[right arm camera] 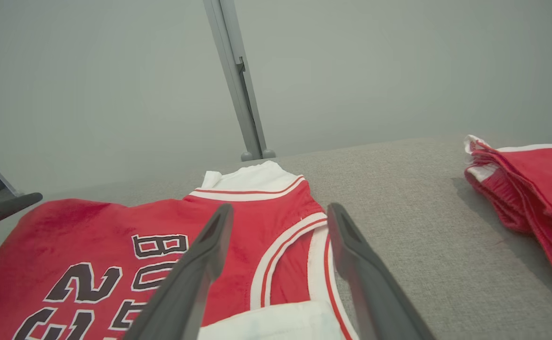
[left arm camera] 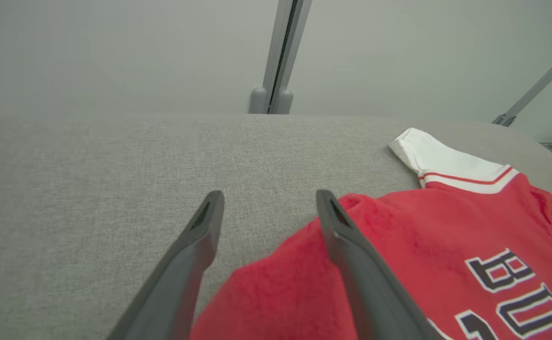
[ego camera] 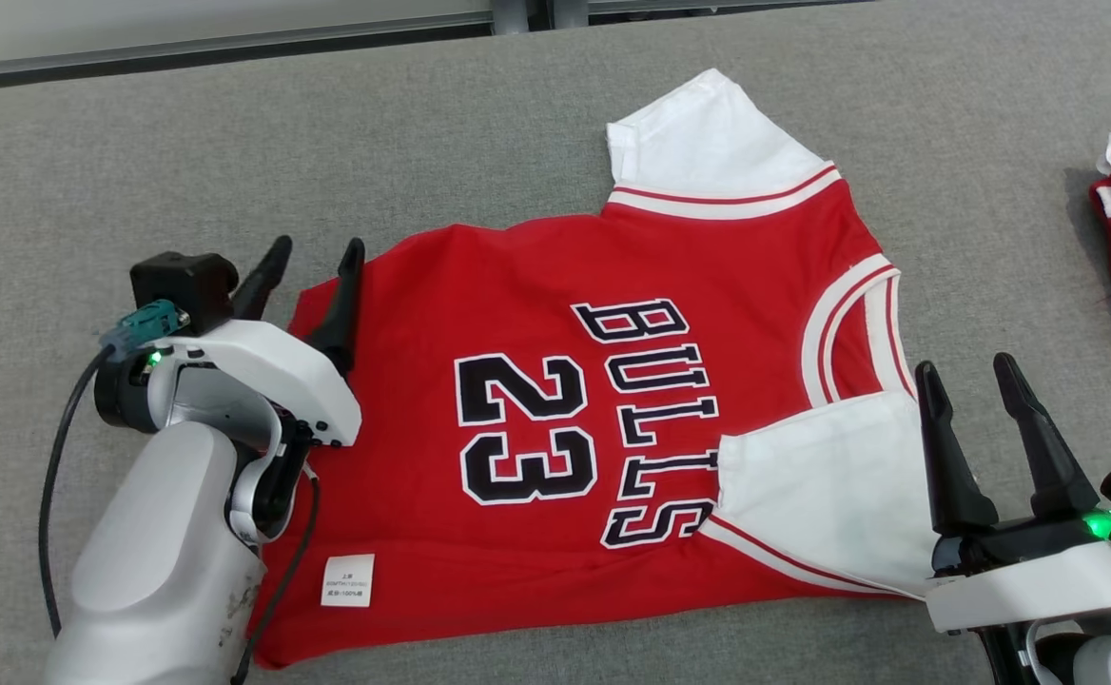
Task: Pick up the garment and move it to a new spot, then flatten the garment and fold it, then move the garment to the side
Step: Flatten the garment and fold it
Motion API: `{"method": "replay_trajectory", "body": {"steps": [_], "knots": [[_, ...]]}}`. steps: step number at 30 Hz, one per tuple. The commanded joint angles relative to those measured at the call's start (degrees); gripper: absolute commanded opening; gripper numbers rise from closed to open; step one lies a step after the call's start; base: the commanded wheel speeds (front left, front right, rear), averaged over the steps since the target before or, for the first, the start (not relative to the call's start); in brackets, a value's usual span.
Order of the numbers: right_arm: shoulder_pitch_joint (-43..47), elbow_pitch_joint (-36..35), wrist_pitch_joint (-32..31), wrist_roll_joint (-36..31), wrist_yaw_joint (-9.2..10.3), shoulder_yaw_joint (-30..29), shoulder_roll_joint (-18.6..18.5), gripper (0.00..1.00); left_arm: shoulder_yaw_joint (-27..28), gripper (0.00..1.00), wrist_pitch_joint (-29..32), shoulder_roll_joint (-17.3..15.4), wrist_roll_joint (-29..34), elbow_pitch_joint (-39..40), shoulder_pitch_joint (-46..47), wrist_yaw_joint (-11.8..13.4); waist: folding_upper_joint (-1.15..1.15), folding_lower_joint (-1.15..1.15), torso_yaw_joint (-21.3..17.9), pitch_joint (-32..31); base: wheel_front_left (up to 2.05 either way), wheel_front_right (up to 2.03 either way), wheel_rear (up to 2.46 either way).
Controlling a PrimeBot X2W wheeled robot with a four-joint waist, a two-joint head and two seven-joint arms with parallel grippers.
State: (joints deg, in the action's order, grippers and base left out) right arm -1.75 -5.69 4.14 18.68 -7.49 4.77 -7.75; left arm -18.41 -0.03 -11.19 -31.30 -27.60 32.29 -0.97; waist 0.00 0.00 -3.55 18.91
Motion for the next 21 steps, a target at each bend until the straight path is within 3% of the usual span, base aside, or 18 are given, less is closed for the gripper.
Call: {"method": "replay_trajectory", "body": {"steps": [1, 8, 9, 10, 11, 21], "knots": [[-0.40, 0.36, 0.65, 0.55, 0.00, -0.17, 0.21, 1.00, -0.13, 1.00, 0.45, 0.17, -0.55, -1.36, 1.02, -0.58, 0.00, 0.00, -0.47, 0.41, 0.00, 0.00, 0.00], [-1.15, 1.76, 1.19, 1.47, 0.00, -0.09, 0.60, 1.00, -1.68, 1.00, 5.71, 0.77, -2.55, -8.15, 1.66, -2.49, 0.00, 0.00, -0.68, 0.93, 0.00, 0.00, 0.00], [-1.26, 1.90, 1.19, 1.47, 0.00, -0.02, 0.59, 1.00, -1.92, 0.86, 6.10, 0.70, -2.41, -8.85, 1.63, -2.43, 0.00, 0.00, -0.67, 1.00, 0.00, 0.00, 0.00], [-1.39, 2.09, 1.28, 1.55, 0.00, 0.06, 0.56, 1.00, -2.03, 0.39, 6.09, 0.60, -2.29, -9.32, 1.74, -2.50, 0.00, 0.00, -0.68, 1.08, 0.00, 0.00, 0.00], [-1.59, 2.23, 1.38, 1.67, 0.00, 0.13, 0.54, 1.00, -1.76, 0.00, 5.36, 0.60, -2.42, -9.53, 2.02, -2.37, 0.00, 0.00, -0.71, 1.17, 0.00, 0.00, 0.00], [-5.25, 5.23, 2.80, 2.92, 0.00, -1.69, -1.22, 1.00, -0.19, 0.00, -3.97, 0.99, -1.63, -8.29, 2.12, -1.23, 0.00, 0.00, -0.69, 0.79, 0.00, 0.00, 0.00]]}}
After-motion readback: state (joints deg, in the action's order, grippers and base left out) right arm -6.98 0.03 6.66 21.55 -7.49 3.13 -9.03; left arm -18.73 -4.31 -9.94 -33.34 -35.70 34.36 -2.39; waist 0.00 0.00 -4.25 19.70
